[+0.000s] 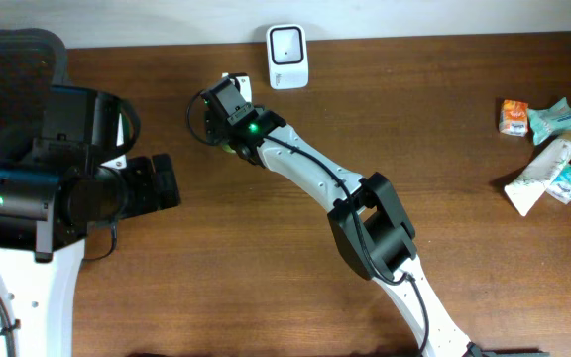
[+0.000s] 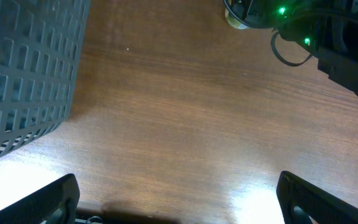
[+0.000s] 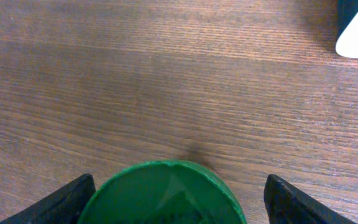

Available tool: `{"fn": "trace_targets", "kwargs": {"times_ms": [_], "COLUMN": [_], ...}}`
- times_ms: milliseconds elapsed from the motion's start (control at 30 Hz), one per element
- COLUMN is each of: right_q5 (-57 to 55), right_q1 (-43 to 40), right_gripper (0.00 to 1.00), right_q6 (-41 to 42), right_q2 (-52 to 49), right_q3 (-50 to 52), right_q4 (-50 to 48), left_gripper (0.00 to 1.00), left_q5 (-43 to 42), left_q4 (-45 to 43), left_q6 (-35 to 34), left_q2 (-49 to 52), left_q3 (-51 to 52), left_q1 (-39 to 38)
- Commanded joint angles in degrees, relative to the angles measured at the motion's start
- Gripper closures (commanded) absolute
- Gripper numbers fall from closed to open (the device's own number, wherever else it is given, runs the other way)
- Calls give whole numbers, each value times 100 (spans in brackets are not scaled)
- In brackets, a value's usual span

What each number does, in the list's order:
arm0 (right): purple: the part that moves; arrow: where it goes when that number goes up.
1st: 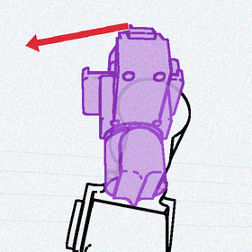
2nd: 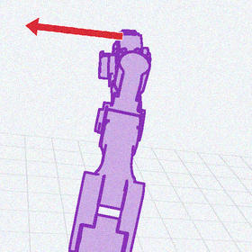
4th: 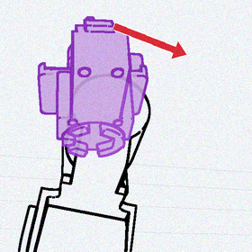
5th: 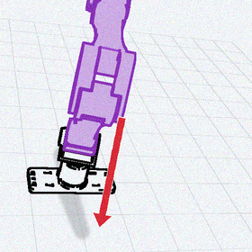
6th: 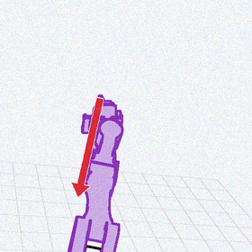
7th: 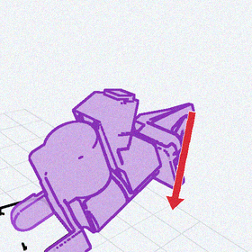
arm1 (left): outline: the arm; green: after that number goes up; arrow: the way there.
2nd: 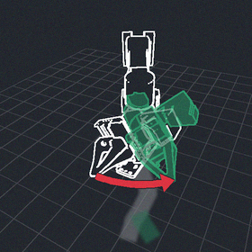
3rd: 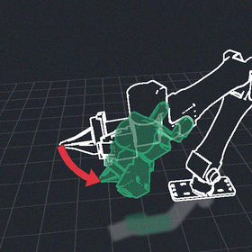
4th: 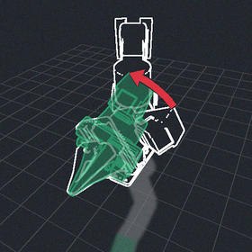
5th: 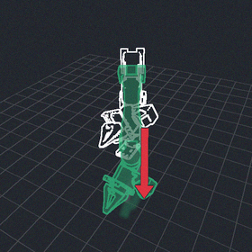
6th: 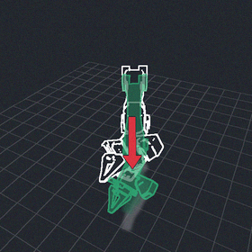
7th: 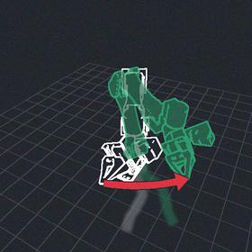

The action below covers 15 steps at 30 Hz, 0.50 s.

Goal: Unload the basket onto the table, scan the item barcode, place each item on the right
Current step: 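Reach the right gripper to the green-lidded jar and grasp it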

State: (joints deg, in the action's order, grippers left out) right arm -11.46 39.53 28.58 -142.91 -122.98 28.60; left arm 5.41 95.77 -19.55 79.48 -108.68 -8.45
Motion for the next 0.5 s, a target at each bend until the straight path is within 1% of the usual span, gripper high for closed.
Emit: {"fn": "trace_targets", "kwargs": {"times_ms": [0, 67, 100, 133, 200, 233, 300, 400, 433, 467], "right_q5": [-125, -125, -127, -127, -127, -127, -122, -127, -125, -122], "right_q1": [-22, -22, -22, -22, -28, -28, -28, -28, -33, -33], "right_gripper": [29, 34, 40, 41, 42, 42, 42, 40, 39, 36], "right_q6": [44, 33, 22, 22, -140, -286, -282, -334, -376, -417], "right_q2": [-81, -26, 63, 125, 278, 393, 546, 658, 656, 656], "right_q3": [-20, -24, -24, -24, -26, -26, -24, -24, -20, -20], "right_q4": [9, 155, 376, 503, 815, 1161, 1696, 2990, 3191, 3289], "left_gripper": [1, 1, 1, 1, 1, 1, 1, 1, 1, 1], "left_q5": [20, 22, 22, 22, 22, 20, 20, 22, 22, 20], "left_q4": [-7, -9, -7, -7, -7, -7, -7, -7, -7, -7], "left_q6": [-59, -59, -59, -59, -59, -59, -59, -59, -59, -59], "left_q2": [-66, -66, -66, -66, -66, -66, -66, -66, -66, -66], "left_q3": [-20, -22, -20, -22, -20, -20, -20, -20, -20, -20], "left_q1": [0, 0, 0, 0, 0, 0, 0, 0, 0, 0]}}
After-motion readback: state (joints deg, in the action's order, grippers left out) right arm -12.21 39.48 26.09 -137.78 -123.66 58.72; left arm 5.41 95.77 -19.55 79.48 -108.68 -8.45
